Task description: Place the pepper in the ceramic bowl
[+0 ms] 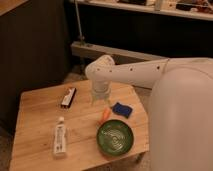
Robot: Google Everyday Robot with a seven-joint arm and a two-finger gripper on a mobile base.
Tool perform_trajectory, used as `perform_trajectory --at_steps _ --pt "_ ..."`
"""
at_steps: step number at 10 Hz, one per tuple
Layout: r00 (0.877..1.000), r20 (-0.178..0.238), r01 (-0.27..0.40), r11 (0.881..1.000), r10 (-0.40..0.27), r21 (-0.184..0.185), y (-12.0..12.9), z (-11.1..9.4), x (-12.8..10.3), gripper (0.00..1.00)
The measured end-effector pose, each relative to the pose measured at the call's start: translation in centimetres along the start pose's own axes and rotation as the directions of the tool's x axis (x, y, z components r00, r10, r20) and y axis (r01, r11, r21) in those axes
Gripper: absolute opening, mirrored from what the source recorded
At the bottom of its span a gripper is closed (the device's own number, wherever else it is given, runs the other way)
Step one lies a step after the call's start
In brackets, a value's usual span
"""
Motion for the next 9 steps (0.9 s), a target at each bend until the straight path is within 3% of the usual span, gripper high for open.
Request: perform_trajectory --at_steps 2,6,9 --pt "0.999 -0.008 -0.034 0.999 0.034 -0.001 -0.2 1.6 0.2 0.65" --pt "0.996 -0.018 -0.082 0.995 0.083 0.050 -0.8 5.3 0.3 0.65" --pt "0.994 -0.015 -0.106 0.992 0.107 0.074 -1.8 7.0 0.2 0.65"
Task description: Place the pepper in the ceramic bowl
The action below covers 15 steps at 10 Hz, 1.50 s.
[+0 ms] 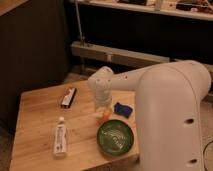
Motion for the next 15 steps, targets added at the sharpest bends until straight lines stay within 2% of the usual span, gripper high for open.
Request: perform_trajectory --at_steps 7,10,15 --pt "1.000 0.000 -0.029 0.999 0.029 -0.022 -0.6 3.2 -0.7 0.65" --pt "0.999 0.004 -0.044 0.998 0.044 -0.036 -1.3 3.7 -0.9 0.65" --pt "1.000 -0.006 -0.028 0.998 0.028 -0.055 -1.0 4.2 -1.3 0.65"
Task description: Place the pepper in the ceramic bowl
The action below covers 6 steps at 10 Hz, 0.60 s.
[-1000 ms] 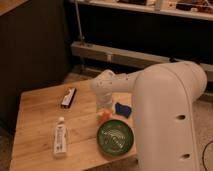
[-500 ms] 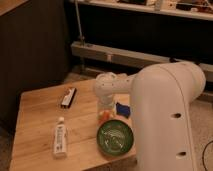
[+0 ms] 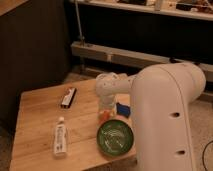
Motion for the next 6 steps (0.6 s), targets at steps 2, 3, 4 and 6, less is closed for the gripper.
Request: perform_trajectory --at_steps 2,3,4,6 --pt "1.000 -0.010 0.003 1.000 -0.003 0.000 0.06 0.48 -0.02 0.65" --pt "1.000 -0.016 0.004 1.000 -0.004 0.002 0.02 0.66 0.02 0.65" --pt "1.000 -0.020 0.007 1.000 -0.007 0.004 -0.01 0.83 0.07 0.63" --pt "0.999 -0.027 0.024 1.000 -0.024 0.009 0.13 0.97 0.15 0.47"
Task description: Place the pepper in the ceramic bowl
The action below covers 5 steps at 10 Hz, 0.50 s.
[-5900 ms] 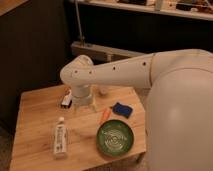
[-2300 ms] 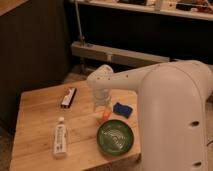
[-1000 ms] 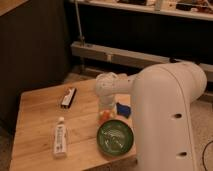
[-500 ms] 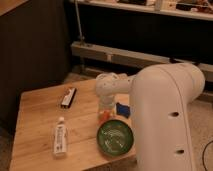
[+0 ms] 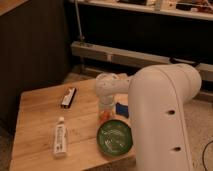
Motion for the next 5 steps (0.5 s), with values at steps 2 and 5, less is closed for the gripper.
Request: perform_trajectory --at_steps 2,5 --pt "1.000 -0.005 0.017 1.000 -0.017 0.005 0.40 0.13 0.04 0.25" --pt "0.999 -0.025 0.036 0.999 -0.036 0.008 0.66 0.36 0.10 0.01"
